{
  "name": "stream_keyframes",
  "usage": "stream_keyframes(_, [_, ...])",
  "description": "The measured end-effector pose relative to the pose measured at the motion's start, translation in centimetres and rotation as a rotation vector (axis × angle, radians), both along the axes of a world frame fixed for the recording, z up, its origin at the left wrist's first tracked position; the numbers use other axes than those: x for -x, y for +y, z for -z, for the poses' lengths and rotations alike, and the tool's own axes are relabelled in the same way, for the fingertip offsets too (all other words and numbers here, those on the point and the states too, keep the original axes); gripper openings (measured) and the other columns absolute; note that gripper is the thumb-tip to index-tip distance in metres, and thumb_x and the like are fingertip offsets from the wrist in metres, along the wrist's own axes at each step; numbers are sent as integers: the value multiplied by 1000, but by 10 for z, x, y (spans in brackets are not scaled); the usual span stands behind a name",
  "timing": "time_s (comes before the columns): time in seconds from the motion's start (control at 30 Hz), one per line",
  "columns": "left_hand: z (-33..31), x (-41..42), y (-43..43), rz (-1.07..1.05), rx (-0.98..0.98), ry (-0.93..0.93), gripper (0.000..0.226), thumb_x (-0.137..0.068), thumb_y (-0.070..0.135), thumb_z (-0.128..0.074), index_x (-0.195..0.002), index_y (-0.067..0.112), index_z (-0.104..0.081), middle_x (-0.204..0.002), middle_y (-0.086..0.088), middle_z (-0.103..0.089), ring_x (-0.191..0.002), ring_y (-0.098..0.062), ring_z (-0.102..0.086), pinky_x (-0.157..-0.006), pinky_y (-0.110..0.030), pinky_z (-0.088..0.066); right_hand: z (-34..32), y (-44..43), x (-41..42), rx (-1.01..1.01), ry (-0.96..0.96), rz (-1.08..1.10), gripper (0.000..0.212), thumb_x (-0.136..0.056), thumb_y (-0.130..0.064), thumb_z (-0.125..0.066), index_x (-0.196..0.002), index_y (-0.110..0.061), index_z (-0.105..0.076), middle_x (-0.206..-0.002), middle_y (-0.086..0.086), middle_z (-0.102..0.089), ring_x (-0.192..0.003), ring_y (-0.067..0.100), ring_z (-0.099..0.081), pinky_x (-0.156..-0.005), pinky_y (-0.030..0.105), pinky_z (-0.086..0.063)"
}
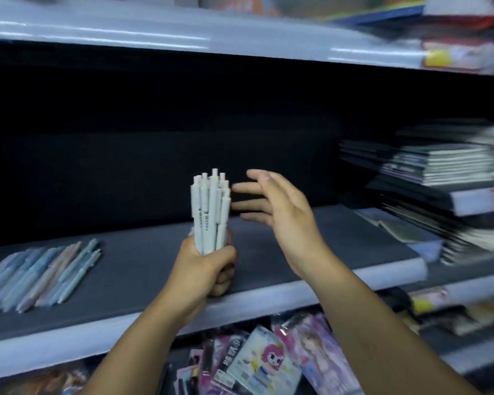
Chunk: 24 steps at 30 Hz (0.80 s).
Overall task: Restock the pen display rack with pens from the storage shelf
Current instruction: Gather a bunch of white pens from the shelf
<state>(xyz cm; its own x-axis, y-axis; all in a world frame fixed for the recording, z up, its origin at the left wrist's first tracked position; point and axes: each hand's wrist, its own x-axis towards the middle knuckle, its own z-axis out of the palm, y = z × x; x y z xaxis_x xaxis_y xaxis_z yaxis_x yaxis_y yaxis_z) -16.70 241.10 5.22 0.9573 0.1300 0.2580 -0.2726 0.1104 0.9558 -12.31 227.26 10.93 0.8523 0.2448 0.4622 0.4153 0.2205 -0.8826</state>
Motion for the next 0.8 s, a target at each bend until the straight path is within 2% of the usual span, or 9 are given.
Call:
stream_keyframes(0.1, [7,9,-19,136,15,-25,28,-88,-16,-52,-83,12,-50,-58,-5,-31,-42,-12,-23,-42,-14,-19,19,-46,22,234,-106,290,18,-105,-19,-52,-119,-21,-62,-106,-5,-74,-93,10,-71,-87,33,-58])
stream_keyframes(0.2, [11,15,-45,259,10,-34,25,-91,-13,-52,-84,10,-58,-57,-9,-37,-43,-13,-26,-40,-14,-22,37,-86,52,565,-196,543,17,-100,-24,-60,-117,-25,-61,-109,-10,-66,-96,8,-64,-86,35,-55])
stream_keyframes(0.3, [21,25,-74,450,1,-15,24,-87,-11,-57,-77,10,-53,-58,-9,-36,-45,-15,-25,-40,-16,-22,50,-119,97,888,-197,779,31,-100,-33,-59,-130,-25,-55,-128,-7,-59,-108,13,-59,-90,41,-53])
stream_keyframes(0.4, [36,47,-110,670,-10,11,23,-75,1,-62,-68,13,-44,-60,-9,-32,-47,-15,-22,-44,-16,-22,63,-147,152,1075,-123,957,34,-100,-33,-57,-132,-23,-52,-128,-2,-57,-103,21,-59,-83,46,-53])
stream_keyframes(0.5, [51,81,-151,802,-1,59,20,-68,4,-64,-68,14,-46,-58,-8,-34,-46,-14,-24,-44,-14,-22,75,-176,209,1183,-37,1085,33,-99,-33,-56,-130,-22,-52,-125,0,-57,-111,24,-57,-84,45,-52])
stream_keyframes(0.57, [58,108,-182,902,16,77,19,-67,4,-64,-68,14,-47,-57,-8,-35,-45,-13,-25,-42,-14,-22,82,-197,251,1220,30,1176,34,-100,-34,-55,-131,-22,-51,-124,-1,-55,-109,24,-57,-82,44,-52])
stream_keyframes(0.7, [67,165,-255,1090,43,106,19,-68,5,-64,-72,14,-47,-59,-8,-34,-46,-14,-25,-43,-15,-21,91,-247,336,1248,167,1369,35,-99,-37,-55,-131,-25,-50,-121,-3,-54,-109,22,-57,-82,41,-52])
stream_keyframes(0.8, [71,215,-319,1275,28,89,21,-71,6,-64,-67,18,-47,-60,-8,-33,-47,-14,-24,-43,-15,-19,99,-294,404,1271,306,1507,39,-99,-39,-55,-134,-25,-49,-125,-3,-52,-112,24,-55,-85,39,-50])
